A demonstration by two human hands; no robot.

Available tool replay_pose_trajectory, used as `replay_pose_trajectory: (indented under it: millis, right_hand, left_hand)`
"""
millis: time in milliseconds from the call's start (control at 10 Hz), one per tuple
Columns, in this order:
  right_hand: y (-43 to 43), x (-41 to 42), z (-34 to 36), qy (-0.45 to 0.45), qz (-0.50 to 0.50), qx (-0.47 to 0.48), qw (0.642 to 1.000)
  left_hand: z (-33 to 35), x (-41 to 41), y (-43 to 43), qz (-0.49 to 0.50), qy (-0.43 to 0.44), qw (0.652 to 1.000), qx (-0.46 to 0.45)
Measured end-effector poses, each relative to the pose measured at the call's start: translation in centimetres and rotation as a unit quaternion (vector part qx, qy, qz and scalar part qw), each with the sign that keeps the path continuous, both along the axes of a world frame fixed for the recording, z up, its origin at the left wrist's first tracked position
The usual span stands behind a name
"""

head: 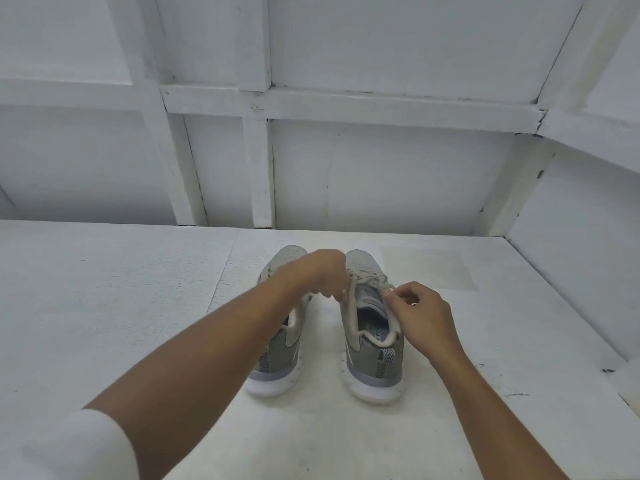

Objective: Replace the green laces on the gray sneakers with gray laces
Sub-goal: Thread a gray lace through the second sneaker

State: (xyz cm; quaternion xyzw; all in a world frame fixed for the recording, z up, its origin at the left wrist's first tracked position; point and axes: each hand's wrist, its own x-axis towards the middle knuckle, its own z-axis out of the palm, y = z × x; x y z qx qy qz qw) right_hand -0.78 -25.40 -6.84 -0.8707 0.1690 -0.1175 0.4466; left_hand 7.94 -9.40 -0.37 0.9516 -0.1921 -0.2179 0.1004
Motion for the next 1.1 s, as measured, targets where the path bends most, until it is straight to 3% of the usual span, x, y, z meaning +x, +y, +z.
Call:
replay_pose_trajectory:
  millis: [400, 500, 600, 700, 900, 1100]
  right_hand:
    - [-0.1, -0.1, 0.4, 0.006, -0.003, 0.010, 1.000]
    - [-0.2, -0.1, 0.7, 0.021, 0.000, 0.023, 1.000]
    - [-0.3, -0.2, 0.9, 0.030, 0.002, 0.040, 0.999]
    - [-0.3, -0.5, 1.1, 0.028, -0.001, 0.041, 0.999]
    - [-0.3, -0.5, 1.6, 0.029, 0.002, 0.047, 0.998]
    - [-0.3, -0.2, 1.6, 0.052, -0.014, 0.116, 0.992]
  left_hand:
    - [4.5, 0.5, 1.0, 0.016, -0.020, 0.996, -0.080]
    - [7.0, -0.3, 0.2, 0.003, 0.021, 0.968, -0.249]
    - [9.1, -1.6, -0.7, -0.002, 0.083, 0.908, -0.410]
    - [8.5, -1.9, -1.7, -0.003, 0.088, 0.900, -0.426]
    - [3.2, -0.7, -2.3, 0.018, -0.063, 0.961, -0.267]
    - [0.1, -0.6, -3.2, 0.016, -0.102, 0.972, -0.213]
